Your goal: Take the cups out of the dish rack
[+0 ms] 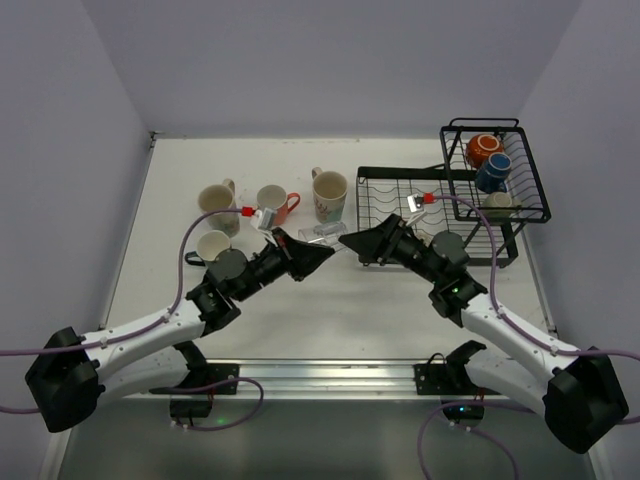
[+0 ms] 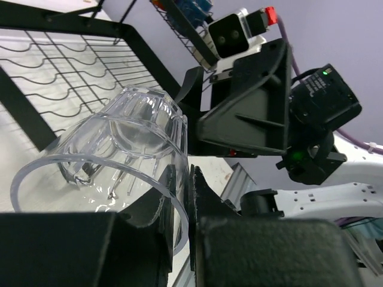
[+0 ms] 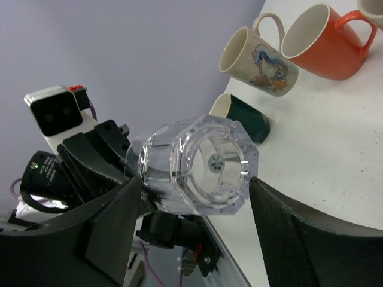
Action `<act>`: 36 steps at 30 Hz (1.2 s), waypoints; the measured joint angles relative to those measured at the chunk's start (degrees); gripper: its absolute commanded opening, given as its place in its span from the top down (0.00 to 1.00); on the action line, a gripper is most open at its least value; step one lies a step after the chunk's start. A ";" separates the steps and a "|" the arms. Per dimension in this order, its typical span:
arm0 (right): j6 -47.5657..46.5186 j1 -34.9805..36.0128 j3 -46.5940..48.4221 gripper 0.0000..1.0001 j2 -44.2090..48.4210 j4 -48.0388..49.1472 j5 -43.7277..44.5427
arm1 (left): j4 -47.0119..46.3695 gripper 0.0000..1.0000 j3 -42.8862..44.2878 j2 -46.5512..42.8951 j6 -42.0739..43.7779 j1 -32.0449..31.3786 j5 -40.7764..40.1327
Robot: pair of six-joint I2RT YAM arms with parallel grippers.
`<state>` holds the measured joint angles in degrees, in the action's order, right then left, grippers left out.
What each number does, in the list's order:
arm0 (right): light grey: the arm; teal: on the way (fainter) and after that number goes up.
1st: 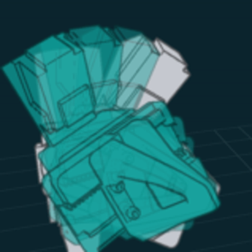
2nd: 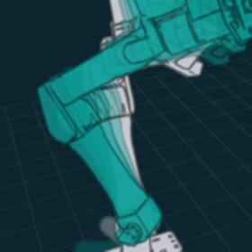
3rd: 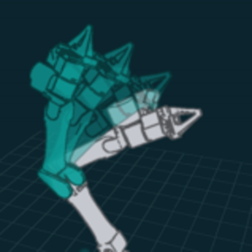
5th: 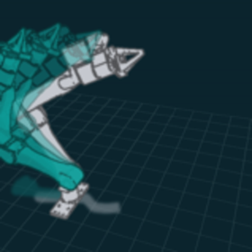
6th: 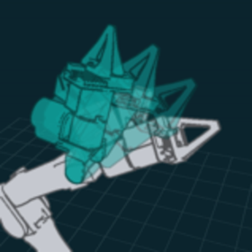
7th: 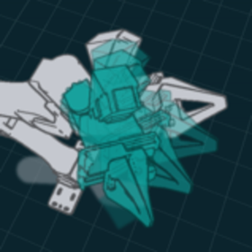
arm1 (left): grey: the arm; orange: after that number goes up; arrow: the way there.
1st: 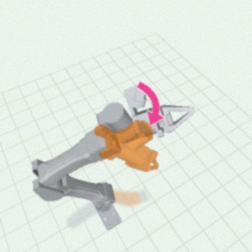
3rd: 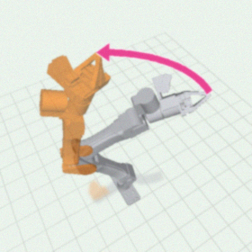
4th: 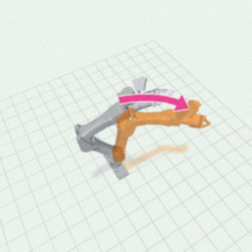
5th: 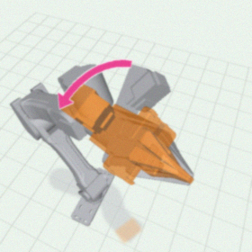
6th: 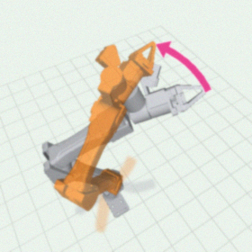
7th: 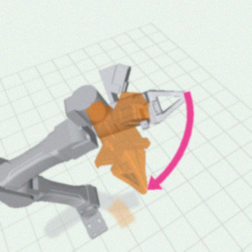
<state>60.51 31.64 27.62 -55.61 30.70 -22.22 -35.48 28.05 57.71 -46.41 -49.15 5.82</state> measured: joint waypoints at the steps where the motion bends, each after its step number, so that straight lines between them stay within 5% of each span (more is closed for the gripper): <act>1: 0.04 0.17 0.00 0.18 0.00 0.26 0.00 | 1.01 1.00 0.00 -0.70 0.42 0.00 -0.52; 4: -0.74 0.33 0.00 0.02 0.00 -0.22 0.28 | 6.27 1.00 0.20 -3.13 2.34 0.00 -2.64; 9: -5.79 0.44 1.29 0.01 0.96 -9.20 5.35 | 30.16 1.00 9.64 -3.28 9.11 0.00 -10.60; 11: -8.72 0.46 2.75 0.01 2.10 -14.64 8.72 | 38.66 0.93 14.53 -1.66 11.61 0.02 -14.21; 18: -17.70 0.46 6.93 0.01 5.77 -25.99 16.72 | 62.25 0.90 26.32 9.09 18.82 2.82 -20.50; 29: -23.82 0.46 7.56 0.01 9.16 -33.79 18.73 | 72.08 0.85 32.41 27.32 27.54 14.27 -15.10; 36: -26.45 0.46 7.56 0.01 9.64 -37.07 22.18 | 73.59 0.69 34.05 33.29 30.14 15.78 -13.07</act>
<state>34.06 32.10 35.18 -45.98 -6.37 -0.03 38.11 62.11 91.00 -16.27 -33.36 -7.25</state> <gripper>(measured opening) 0.990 0.263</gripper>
